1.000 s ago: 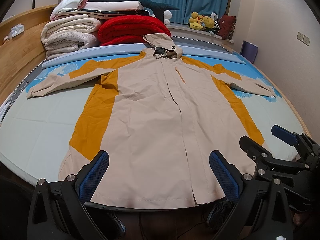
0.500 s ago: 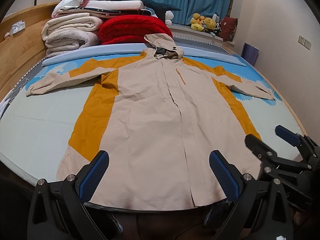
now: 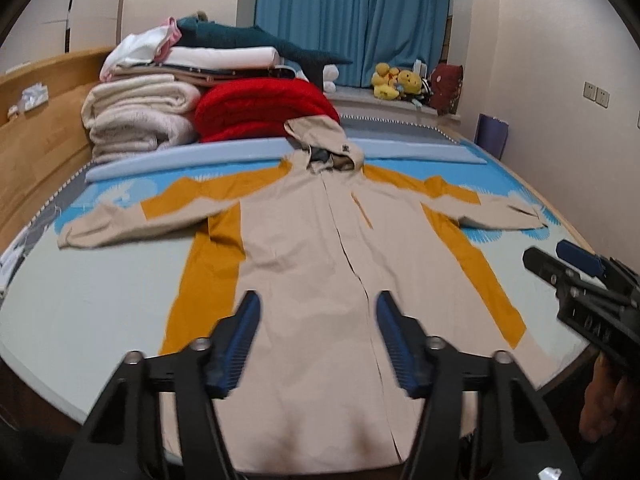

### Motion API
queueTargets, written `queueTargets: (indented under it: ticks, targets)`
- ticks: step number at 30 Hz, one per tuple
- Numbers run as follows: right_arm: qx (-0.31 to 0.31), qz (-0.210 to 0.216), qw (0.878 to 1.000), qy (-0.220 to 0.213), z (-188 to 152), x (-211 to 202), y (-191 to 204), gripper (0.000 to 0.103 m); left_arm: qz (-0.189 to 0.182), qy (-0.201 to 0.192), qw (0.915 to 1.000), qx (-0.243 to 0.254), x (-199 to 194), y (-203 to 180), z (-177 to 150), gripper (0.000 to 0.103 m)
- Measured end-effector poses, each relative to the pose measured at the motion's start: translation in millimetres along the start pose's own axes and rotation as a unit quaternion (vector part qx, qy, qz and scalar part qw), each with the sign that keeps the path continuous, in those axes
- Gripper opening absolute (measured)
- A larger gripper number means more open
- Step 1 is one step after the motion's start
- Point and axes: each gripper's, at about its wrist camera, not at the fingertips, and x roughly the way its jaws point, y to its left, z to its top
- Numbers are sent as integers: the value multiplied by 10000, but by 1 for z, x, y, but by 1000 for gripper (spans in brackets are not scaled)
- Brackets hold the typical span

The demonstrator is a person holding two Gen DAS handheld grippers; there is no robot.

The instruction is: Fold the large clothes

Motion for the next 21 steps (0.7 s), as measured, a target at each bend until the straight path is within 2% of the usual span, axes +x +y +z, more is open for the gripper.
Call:
queueTargets:
  ticks: [4,6,10,13,17,19,20,21]
  targets:
    - [87,88,9998,-128,36,19,-2,63,60,-66,10000,31,12,14,26,31]
    - [69,115,9996,-231,54,30,2,62,128,-94,9999,29,25,24,46,27]
    - [-37,167,9991,-397,89,54,12,44,263,-182,9995,-21,50,42,81,24]
    - [-102,273,9981,-548,117,73,20,35,401,-284,9988,-84,73,62,111,24]
    - [-188,415,9960,-771,148,96,32,35,709,-301,9965,-332,109,99,139,24]
    - [-275,474,9950,-835,160,109,39,35,775,-249,9957,-440,122,117,143,24]
    - [-291,542,9946,-833,167,119,41,36,809,-197,9953,-494,131,127,143,24]
    - [-294,620,9946,-782,171,126,43,44,866,-150,9947,-533,138,138,141,24]
